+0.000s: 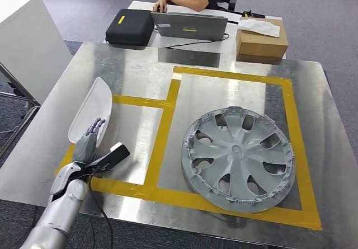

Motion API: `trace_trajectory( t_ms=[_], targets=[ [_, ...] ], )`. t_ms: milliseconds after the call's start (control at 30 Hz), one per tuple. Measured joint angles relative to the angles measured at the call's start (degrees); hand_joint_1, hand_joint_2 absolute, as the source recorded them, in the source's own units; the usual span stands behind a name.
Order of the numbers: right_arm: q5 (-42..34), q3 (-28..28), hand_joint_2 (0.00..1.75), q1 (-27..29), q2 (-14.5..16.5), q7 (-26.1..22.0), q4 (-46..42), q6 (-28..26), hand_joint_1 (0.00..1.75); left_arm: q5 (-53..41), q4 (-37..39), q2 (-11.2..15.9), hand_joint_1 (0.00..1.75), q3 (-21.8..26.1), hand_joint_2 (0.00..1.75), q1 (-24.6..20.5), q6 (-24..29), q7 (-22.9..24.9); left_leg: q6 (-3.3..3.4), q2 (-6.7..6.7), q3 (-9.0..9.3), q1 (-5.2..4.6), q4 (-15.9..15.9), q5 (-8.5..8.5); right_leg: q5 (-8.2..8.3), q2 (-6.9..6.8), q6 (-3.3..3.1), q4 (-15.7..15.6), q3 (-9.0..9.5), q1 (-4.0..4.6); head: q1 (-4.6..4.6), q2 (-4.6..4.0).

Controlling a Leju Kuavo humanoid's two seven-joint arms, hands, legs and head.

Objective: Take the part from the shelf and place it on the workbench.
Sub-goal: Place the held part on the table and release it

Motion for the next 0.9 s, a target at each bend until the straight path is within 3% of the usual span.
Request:
trace_trajectory(
  t_ms=[200,267,367,400,433,467,567,600,700,767,867,900],
  targets=[
    [-1.2,-0.7,0.0,0.8,0.1,0.0,0.0,-0.5,0.0,6.6,-13.6,-2.0,0.0,-2.9,0.0,9.1,-1.5,-3.6,1.2,0.23,0.18,-0.19,-0.3,0.46,-0.03,0.03,1.17,-0.2,0.02,-0.32,-0.04,0.0],
    [-1.4,-1.0,0.0,0.9,0.1,0.0,0.0,-0.6,0.0,8.1,-17.3,-2.5,0.0,-3.7,0.0,11.9,-1.6,-4.6,1.72,0.56,0.27,0.16,-1.2,1.04,-2.41,-0.8,1.43,2.1,-0.92,-0.17,0.16,0.0],
    [-1.4,-1.4,0.0,1.0,0.1,0.0,-0.1,-0.6,0.0,9.1,-21.0,-2.9,0.0,-4.5,0.0,15.1,-1.7,-5.1,1.87,1.1,-0.22,0.3,-1.3,1.4,-8.61,-1.76,1.79,12.3,-4.48,-0.25,0.4,0.0],
    [-1.4,-1.5,0.0,1.0,0.1,0.0,-0.1,-0.7,0.0,9.4,-21.9,-3.0,0.0,-4.7,0.0,16.0,-1.9,-5.3,1.81,1.27,-0.46,0.31,-1.3,1.56,-9.42,-1.82,1.93,14.5,-5.02,-0.29,0.37,0.0],
    [-1.5,-1.6,0.0,1.1,0.1,0.1,-0.1,-0.7,0.0,9.8,-22.7,-3.0,0.0,-4.8,0.0,16.8,-2.0,-5.6,1.68,1.39,-0.7,0.34,-1.3,1.73,-9.07,-1.87,2.02,14.5,-4.49,-0.33,0.39,0.0],
    [-1.4,-1.6,0.0,1.1,0.1,0.1,-0.2,-0.8,0.0,10.2,-23.4,-3.1,0.0,-4.8,0.0,17.6,-2.2,-5.8,1.49,1.44,-0.9,0.4,-1.3,1.92,-7.75,-1.97,2.1,12.2,-2.79,-0.4,0.38,0.0],
    [-1.4,-1.8,0.0,1.0,0.1,0.1,-0.3,-1.0,0.0,11.1,-25.4,-3.2,0.0,-4.9,0.0,19.6,-2.3,-6.4,0.6,1.46,-1.3,0.41,-1.1,2.5,-4.0,-2.24,1.96,0.7,4.66,-0.4,0.33,0.0],
    [-1.3,-1.8,0.0,1.0,0.1,0.1,-0.3,-1.0,0.0,11.4,-26.1,-3.3,0.0,-4.9,0.0,20.1,-2.3,-6.7,0.28,1.45,-1.38,0.35,-1.0,2.71,-3.71,-2.18,1.75,-1.1,5.62,-0.33,0.32,0.0],
    [-1.2,-1.9,0.0,1.0,0.1,0.1,-0.4,-1.2,0.0,12.0,-27.5,-3.4,0.0,-4.9,0.0,21.3,-2.1,-7.4,-0.64,1.38,-1.61,0.44,-0.7,3.11,-3.44,-1.92,0.66,-1.5,4.74,-0.24,0.24,0.0],
    [-1.0,-1.9,0.0,1.0,0.1,0.1,-0.4,-1.3,0.0,12.2,-28.2,-3.4,0.0,-4.9,0.0,22.2,-2.0,-7.8,-1.36,1.27,-2.57,0.61,1.3,0.42,-2.62,-2.02,-0.38,-1.5,4.16,-0.38,0.11,0.0],
    [-0.9,-1.9,0.0,1.0,0.1,0.1,-0.6,-1.3,0.0,12.4,-29.2,-3.4,0.0,-4.9,0.0,23.2,-1.5,-8.7,-2.15,1.19,-5.44,1.01,11.4,-7.6,-1.0,-2.11,-1.04,-1.3,2.6,-0.32,-0.05,0.0],
    [-0.8,-1.9,0.0,1.0,0.1,0.1,-0.6,-1.3,0.0,12.5,-29.5,-3.4,0.0,-4.9,0.0,23.5,-1.3,-9.0,-2.21,1.19,-5.76,1.09,14.2,-8.86,-0.55,-2.11,-1.07,-1.3,1.96,-0.25,-0.05,0.0]
  ],
)
